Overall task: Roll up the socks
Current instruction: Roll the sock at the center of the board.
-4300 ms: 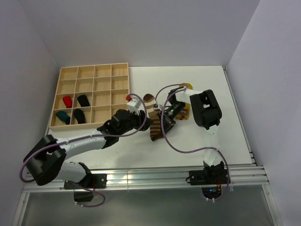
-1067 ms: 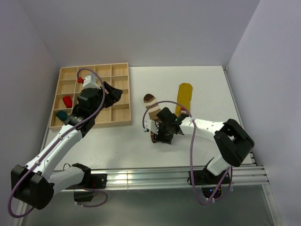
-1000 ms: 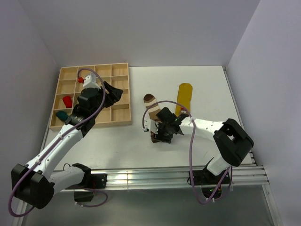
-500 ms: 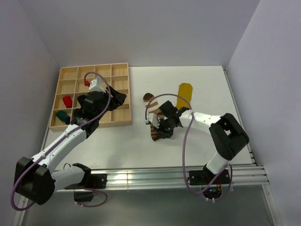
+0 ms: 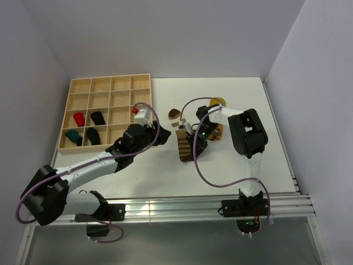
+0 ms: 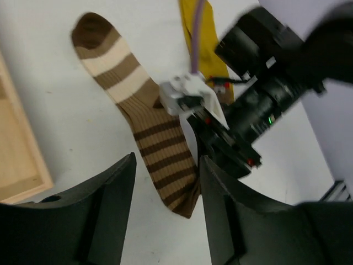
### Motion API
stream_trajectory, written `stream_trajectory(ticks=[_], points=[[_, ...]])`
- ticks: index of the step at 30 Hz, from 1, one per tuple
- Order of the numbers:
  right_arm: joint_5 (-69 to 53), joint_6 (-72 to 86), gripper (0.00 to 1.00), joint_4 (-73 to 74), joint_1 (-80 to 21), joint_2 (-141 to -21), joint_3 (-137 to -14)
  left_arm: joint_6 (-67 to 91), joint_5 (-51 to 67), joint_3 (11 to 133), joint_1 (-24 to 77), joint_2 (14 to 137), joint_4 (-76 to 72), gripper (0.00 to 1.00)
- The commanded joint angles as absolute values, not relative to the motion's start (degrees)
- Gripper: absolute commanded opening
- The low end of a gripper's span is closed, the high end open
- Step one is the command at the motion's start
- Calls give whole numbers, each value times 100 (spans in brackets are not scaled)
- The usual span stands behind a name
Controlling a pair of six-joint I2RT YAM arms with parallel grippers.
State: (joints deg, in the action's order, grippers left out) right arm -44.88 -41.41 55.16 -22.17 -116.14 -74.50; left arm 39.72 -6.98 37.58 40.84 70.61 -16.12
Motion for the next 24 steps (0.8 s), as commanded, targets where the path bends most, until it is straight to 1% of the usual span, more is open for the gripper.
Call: stream_trajectory(ticks=[1,2,5,6,10,16,24], points=[[-5089,-4412,25,6758,-2074,-12066,-7874,3095,-177,3578,4429,7372,-2784,56],[-5089,-4403,25,6828,-2057,-12146,-7918,2972,94,3560,4499,7478,-2899,60],[-5080,-4342,25,7004,-2013,-12401,-8068,2558,421,3673,4807,7961,-3076,66],[-5202,-4516,25,7283,-1995,-12488,-8190,2418,544,3804,4956,8111,-3094,69],[-5431,-4833,25,7856,-1942,-12814,-8437,2294,913,4016,5141,8885,-3330,74],[-5449,-4737,24,7910,-1802,-12981,-8543,2347,1616,4254,5177,9649,-3612,76],[-5484,-4676,24,8007,-1653,-13139,-8622,2373,1810,4280,5177,10046,-3656,75]])
